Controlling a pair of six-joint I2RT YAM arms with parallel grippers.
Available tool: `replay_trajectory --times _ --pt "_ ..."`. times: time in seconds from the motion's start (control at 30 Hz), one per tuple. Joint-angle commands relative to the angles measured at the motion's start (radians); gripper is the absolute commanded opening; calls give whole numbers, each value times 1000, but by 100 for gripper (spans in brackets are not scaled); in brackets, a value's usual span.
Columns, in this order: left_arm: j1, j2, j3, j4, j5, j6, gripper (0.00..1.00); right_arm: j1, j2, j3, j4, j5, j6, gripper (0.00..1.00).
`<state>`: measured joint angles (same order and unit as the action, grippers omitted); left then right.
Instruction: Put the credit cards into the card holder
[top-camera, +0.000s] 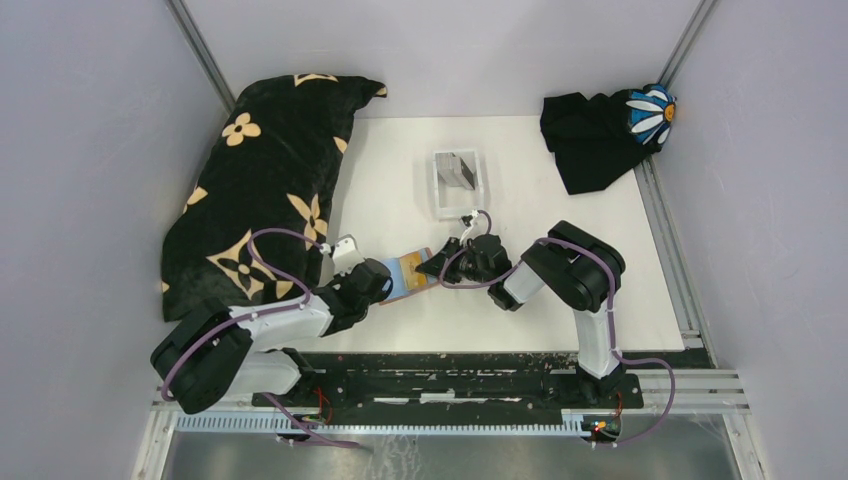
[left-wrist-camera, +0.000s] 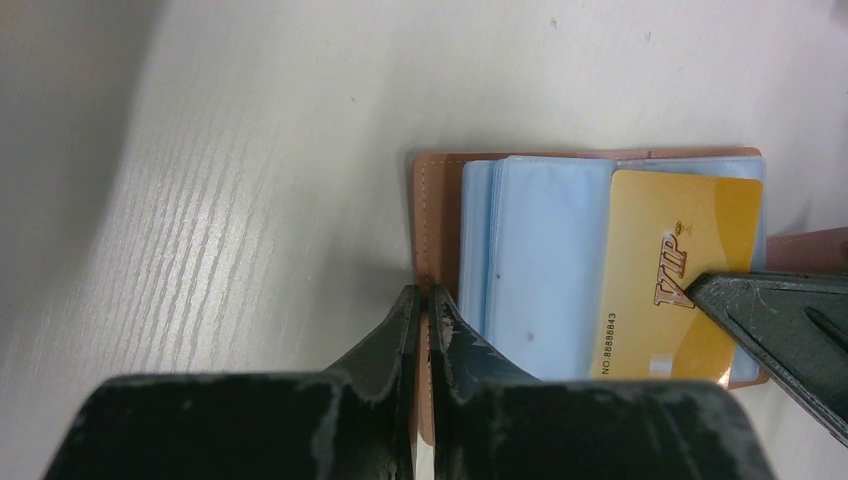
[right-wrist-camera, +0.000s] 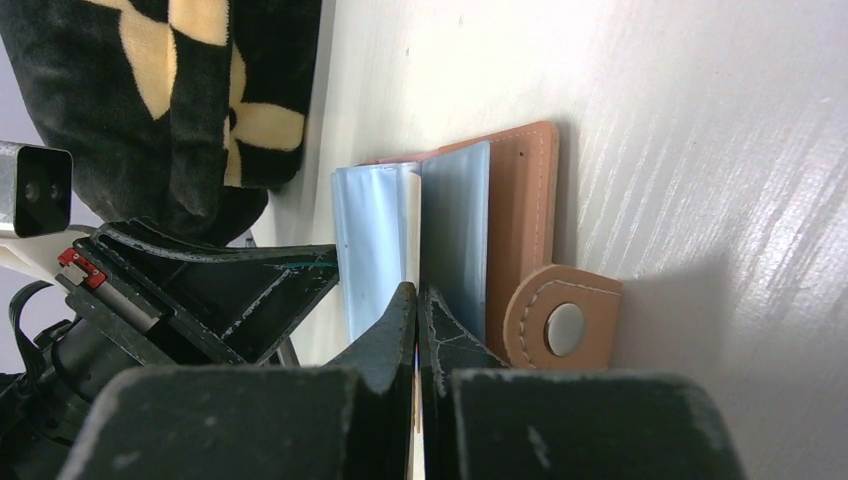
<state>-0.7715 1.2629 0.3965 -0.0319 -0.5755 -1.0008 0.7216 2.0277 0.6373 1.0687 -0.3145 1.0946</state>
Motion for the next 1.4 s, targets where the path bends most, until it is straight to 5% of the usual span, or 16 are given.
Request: replay_trajectory --times 0.0,1.37 --pt "0 17 -36 -31 34 -4 10 -2 -25 -16 37 -18 -8 1" --pt "0 62 -21 -10 58 15 9 -13 46 24 113 -43 129 1"
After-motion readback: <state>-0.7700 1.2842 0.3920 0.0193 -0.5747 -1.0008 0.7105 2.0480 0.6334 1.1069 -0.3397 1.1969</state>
